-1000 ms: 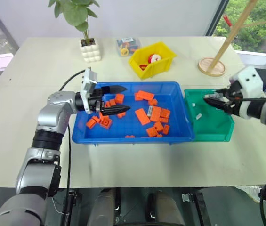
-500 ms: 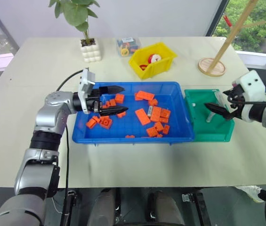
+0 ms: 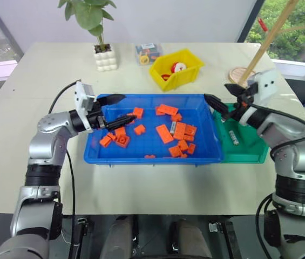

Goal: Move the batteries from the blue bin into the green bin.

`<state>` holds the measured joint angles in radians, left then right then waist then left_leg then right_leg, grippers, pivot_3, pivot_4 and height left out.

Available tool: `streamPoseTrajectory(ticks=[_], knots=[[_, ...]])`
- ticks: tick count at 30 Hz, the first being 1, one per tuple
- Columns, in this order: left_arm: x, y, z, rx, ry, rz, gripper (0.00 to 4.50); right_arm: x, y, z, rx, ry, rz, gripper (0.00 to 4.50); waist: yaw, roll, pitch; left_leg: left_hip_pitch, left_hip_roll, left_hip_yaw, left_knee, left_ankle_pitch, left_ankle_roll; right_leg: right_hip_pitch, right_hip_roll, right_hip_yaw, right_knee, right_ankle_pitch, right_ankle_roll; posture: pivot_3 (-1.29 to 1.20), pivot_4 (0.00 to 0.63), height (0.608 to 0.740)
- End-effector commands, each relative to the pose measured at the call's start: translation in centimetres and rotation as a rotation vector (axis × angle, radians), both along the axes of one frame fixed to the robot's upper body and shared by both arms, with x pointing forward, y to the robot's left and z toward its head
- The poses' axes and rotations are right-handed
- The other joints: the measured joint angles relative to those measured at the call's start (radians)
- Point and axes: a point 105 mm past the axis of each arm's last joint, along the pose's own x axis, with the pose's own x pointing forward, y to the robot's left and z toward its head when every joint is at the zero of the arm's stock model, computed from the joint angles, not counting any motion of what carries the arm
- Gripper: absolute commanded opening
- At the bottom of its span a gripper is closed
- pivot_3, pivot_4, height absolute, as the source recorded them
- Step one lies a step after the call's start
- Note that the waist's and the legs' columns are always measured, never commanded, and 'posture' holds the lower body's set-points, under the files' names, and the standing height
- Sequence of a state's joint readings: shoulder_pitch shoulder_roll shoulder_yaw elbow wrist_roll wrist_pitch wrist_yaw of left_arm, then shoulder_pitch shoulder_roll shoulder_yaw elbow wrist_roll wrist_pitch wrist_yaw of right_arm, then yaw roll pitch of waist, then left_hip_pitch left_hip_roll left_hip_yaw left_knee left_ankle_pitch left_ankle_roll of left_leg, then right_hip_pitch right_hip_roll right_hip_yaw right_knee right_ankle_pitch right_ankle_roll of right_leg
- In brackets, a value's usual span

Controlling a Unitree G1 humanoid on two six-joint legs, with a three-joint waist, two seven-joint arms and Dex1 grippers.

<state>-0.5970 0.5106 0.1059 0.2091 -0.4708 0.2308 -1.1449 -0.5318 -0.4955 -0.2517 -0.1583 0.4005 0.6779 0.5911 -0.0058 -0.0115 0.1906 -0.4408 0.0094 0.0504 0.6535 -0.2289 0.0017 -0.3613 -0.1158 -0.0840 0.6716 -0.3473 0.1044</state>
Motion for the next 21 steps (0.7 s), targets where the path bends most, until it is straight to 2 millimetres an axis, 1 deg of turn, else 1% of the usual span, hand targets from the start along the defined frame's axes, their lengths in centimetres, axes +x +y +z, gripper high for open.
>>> streamPoseTrajectory(ticks=[1,8,12,16,21], knots=[[-0.7,0.8,1.1,-0.025,-0.053,0.051,4.5,-0.1,1.4,0.7,0.03,-0.043,0.063,4.4,-0.004,0.0,0.0,0.0,0.0,0.0,0.0,0.0,0.0,0.0,0.0,0.0,0.0,0.0,0.0,0.0,0.15,0.739],[-2.2,1.4,0.0,-0.026,-0.016,0.102,4.5,-0.6,3.3,0.0,0.027,-0.015,0.178,4.4,-0.005,0.0,0.0,0.0,0.0,0.0,0.0,0.0,0.0,0.0,0.0,0.0,0.0,0.0,0.0,0.0,0.15,0.739],[-3.2,1.7,-0.8,-0.002,0.012,0.106,4.5,-1.2,4.8,-0.9,-0.011,0.018,0.27,4.4,-0.006,0.0,0.0,0.0,0.0,0.0,0.0,0.0,0.0,0.0,0.0,0.0,0.0,0.0,0.0,0.0,0.15,0.739],[-3.8,1.8,-1.0,0.0,0.029,0.108,4.5,-1.7,5.9,-1.8,-0.071,0.046,0.351,4.4,-0.004,0.0,0.0,0.0,0.0,0.0,0.0,0.0,0.0,0.0,0.0,0.0,0.0,0.0,0.0,0.0,0.15,0.739],[-4.0,1.7,-1.0,-0.001,0.034,0.113,4.5,-1.3,6.5,-3.3,-0.132,0.079,0.4,4.4,-0.004,0.0,0.0,0.0,0.0,-0.001,0.0,0.0,0.0,0.0,0.0,0.0,0.0,0.0,0.0,0.0,0.15,0.739]])
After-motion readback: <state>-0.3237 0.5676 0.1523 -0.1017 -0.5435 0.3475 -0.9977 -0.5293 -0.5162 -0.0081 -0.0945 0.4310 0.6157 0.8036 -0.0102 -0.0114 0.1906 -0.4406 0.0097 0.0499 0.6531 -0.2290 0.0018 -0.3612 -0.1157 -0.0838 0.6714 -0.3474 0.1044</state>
